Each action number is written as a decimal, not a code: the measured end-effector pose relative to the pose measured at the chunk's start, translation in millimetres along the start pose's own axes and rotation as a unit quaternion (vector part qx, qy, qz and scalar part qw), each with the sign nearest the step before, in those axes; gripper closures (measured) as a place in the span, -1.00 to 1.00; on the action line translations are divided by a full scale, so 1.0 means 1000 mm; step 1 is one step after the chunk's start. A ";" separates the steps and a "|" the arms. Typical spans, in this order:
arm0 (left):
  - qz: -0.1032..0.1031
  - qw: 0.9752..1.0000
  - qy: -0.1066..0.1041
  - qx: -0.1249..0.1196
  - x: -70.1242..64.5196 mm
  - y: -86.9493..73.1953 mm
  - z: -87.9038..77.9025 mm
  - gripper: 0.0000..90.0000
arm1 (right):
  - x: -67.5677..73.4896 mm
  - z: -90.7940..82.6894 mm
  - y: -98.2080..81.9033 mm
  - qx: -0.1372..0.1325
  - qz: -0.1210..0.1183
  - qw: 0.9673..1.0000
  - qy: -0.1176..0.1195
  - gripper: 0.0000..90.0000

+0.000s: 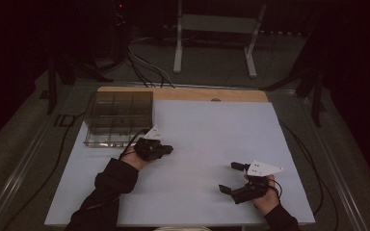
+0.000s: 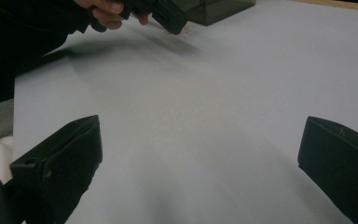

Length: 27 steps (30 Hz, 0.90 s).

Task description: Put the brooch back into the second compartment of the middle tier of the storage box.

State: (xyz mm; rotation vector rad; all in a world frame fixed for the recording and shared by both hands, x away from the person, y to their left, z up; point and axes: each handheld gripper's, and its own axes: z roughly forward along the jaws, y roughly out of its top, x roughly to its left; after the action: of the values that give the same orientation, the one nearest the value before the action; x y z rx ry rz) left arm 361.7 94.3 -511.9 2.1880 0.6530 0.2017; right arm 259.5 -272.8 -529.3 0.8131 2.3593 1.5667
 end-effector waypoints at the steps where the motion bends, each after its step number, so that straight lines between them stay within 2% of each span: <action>1: -0.001 1.000 0.001 -0.001 0.000 0.001 -0.001 0.94 | 0.000 0.000 0.000 0.001 -0.001 1.000 0.000 -1.00; 9: -0.007 1.000 -0.001 -0.017 -0.001 0.007 -0.011 0.94 | -0.001 0.000 0.000 -0.002 0.001 1.000 0.001 -1.00; 11: -0.003 1.000 0.002 -0.017 -0.001 0.008 -0.014 0.94 | 0.000 0.000 0.000 -0.001 0.001 1.000 0.000 -1.00; 19: -0.013 1.000 0.005 -0.026 -0.001 0.011 -0.020 0.94 | 0.000 0.001 0.000 0.001 -0.003 1.000 -0.001 -1.00; 27: -0.011 0.999 0.011 -0.036 0.000 0.013 -0.027 0.94 | 0.001 0.001 0.000 0.002 -0.003 1.000 0.000 -1.00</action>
State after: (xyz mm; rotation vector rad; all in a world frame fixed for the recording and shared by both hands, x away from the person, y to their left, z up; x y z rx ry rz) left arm 356.8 105.6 -484.3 2.1115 0.6721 0.2338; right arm 259.3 -271.3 -529.6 0.8056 2.3629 1.5599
